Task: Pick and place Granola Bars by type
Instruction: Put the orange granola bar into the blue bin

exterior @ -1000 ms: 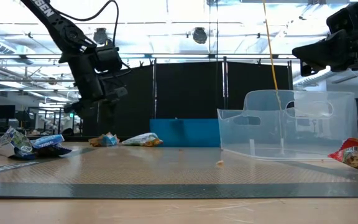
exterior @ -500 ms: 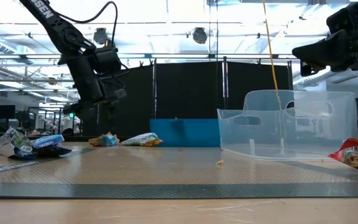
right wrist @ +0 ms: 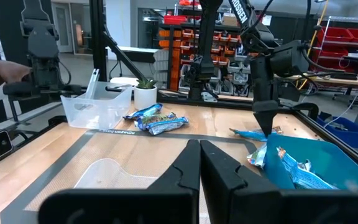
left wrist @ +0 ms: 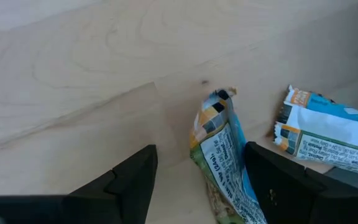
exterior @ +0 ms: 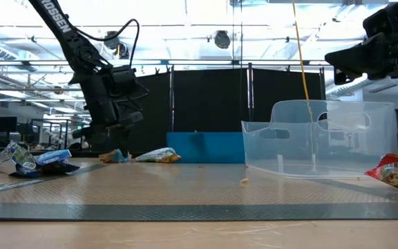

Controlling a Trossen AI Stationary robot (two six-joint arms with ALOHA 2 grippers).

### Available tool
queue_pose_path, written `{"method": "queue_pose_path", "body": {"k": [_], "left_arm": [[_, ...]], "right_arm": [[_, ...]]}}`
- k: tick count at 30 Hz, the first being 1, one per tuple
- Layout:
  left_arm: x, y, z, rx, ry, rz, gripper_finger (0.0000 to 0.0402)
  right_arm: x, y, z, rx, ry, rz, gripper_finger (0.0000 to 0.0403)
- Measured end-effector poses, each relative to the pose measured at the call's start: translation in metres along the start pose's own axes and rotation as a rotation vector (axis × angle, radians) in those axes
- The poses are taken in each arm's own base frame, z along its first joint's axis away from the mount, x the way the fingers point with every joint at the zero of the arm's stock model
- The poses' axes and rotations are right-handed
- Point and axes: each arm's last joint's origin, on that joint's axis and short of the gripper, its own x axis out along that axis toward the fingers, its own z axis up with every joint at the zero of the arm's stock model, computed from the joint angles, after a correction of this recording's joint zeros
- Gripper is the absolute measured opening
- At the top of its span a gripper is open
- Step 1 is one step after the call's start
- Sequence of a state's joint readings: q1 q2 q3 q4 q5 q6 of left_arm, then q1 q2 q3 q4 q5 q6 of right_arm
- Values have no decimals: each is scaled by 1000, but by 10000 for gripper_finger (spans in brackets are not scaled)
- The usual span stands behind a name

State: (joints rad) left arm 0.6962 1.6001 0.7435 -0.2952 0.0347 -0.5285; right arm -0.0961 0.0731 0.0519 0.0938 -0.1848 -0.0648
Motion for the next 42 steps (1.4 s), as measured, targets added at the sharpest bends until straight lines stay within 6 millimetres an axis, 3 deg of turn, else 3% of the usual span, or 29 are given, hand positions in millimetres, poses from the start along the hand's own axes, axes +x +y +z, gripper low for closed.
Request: {"method": "queue_pose_path", "body": {"k": [8,11,22,34,42], "left_arm": [[-6,-1,3,11,-41,-14,247],[-5,-1,2,11,-35,-11,228],[-6,-1,2,52,-35,-10,19],[-11,-8,0,167,-58,-10,5],[-50,-27,-5,245,-199,-79,4]], "right_arm": [[0,0,0,0,0,0,4],[0,0,0,0,0,0,4],[0,0,0,0,0,0,4],[0,0,0,0,0,0,4],[0,0,0,0,0,0,4]]}}
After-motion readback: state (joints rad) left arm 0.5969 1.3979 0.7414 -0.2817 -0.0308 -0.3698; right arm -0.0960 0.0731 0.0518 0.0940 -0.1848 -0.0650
